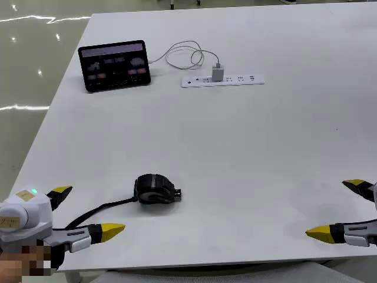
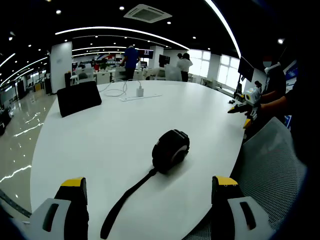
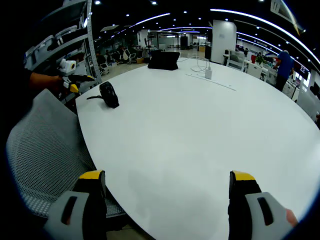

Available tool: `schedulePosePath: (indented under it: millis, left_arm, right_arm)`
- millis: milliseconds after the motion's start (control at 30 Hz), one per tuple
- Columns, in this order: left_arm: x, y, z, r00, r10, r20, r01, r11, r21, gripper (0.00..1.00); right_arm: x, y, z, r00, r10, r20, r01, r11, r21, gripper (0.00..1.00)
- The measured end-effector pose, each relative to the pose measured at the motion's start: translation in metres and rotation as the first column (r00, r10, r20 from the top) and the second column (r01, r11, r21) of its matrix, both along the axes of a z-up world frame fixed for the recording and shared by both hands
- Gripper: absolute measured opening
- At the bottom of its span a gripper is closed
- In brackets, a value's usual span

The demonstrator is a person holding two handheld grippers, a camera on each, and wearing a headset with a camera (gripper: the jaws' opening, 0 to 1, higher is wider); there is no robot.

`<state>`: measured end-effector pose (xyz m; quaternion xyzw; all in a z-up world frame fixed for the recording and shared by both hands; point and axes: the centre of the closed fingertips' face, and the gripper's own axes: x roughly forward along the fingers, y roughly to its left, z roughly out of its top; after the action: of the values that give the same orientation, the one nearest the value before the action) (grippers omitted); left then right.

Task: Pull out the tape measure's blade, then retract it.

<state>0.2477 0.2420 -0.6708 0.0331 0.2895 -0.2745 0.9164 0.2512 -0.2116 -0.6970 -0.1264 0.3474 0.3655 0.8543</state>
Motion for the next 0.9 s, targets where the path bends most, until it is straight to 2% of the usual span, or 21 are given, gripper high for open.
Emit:
schedulePosePath:
  millis: [467, 633, 900]
  left_arm:
    - [0.003, 0.000, 0.001, 1.000, -0.012, 0.001, 0.012, 1.000, 0.005, 1.00]
    - [0.006, 0.000, 0.001, 1.000, -0.019, -0.002, 0.019, 1.000, 0.008, 1.00]
    - [0.014, -0.006, 0.004, 0.998, -0.063, -0.003, 0.063, 0.998, 0.024, 1.00]
  right_arm:
    - [-0.002, -0.003, -0.001, 1.000, -0.007, -0.006, 0.007, 1.000, -0.002, 0.98]
    - [-0.001, -0.001, 0.001, 1.000, 0.001, 0.005, -0.001, 1.000, 0.000, 1.00]
    - [0.003, 0.006, 0.006, 1.000, 0.020, 0.009, -0.020, 1.000, 0.004, 1.00]
